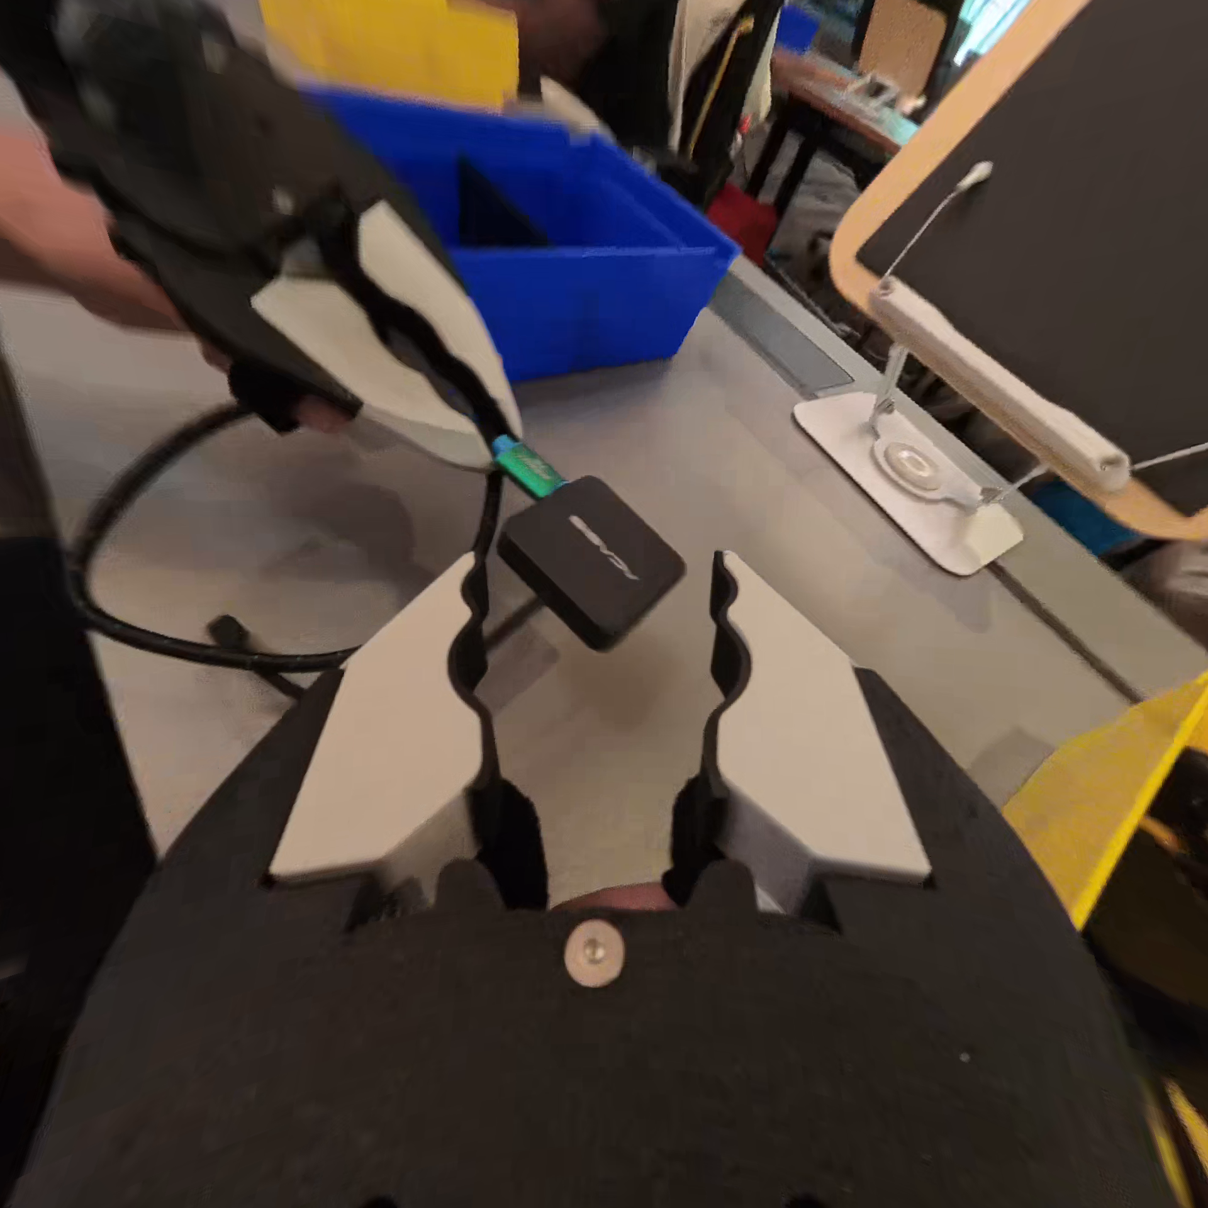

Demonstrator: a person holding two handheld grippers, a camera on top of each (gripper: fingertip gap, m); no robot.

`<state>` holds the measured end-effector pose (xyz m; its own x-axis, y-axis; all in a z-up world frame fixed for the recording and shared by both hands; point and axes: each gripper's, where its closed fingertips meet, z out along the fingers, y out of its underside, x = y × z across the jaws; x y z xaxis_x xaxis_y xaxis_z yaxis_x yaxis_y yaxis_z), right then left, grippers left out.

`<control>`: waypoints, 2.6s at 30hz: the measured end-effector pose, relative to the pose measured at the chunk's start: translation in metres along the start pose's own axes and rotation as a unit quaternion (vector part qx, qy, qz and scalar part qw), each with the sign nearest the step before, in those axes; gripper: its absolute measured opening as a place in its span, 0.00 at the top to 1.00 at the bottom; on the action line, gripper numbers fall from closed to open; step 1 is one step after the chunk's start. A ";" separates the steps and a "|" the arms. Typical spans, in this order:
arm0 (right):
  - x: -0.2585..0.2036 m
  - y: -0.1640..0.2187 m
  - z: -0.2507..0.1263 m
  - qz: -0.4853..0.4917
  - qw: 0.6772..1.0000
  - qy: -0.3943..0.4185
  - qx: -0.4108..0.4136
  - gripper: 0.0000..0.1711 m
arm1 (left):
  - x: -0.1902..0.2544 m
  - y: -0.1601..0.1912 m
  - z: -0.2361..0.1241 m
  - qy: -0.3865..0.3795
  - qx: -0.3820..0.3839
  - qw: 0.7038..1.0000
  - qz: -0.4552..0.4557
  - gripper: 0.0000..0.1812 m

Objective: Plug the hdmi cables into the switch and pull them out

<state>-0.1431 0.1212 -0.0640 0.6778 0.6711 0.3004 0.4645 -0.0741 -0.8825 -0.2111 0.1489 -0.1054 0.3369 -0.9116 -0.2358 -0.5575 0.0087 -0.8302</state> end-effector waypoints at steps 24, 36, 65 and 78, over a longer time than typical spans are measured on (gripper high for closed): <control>-0.015 0.044 0.065 -0.358 0.924 0.102 -0.088 0.82 | 0.013 0.008 0.008 0.044 -0.066 0.982 -0.169 0.94; -0.001 0.042 0.074 -0.332 0.931 0.125 -0.089 0.91 | 0.001 0.008 0.007 0.002 -0.041 0.989 -0.142 0.94; 0.049 0.058 0.064 0.263 0.957 0.072 -0.095 0.59 | 0.007 -0.036 -0.008 -0.191 0.034 0.950 0.245 0.95; 0.149 -0.018 -0.031 0.234 0.961 0.145 0.039 0.58 | -0.019 -0.031 -0.023 -0.175 0.070 0.977 0.101 0.95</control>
<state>-0.0329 0.2001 0.0078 0.9376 0.3430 -0.0577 0.0334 -0.2538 -0.9667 -0.2182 0.1566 -0.0635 0.4828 -0.6889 -0.5407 -0.5394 0.2525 -0.8033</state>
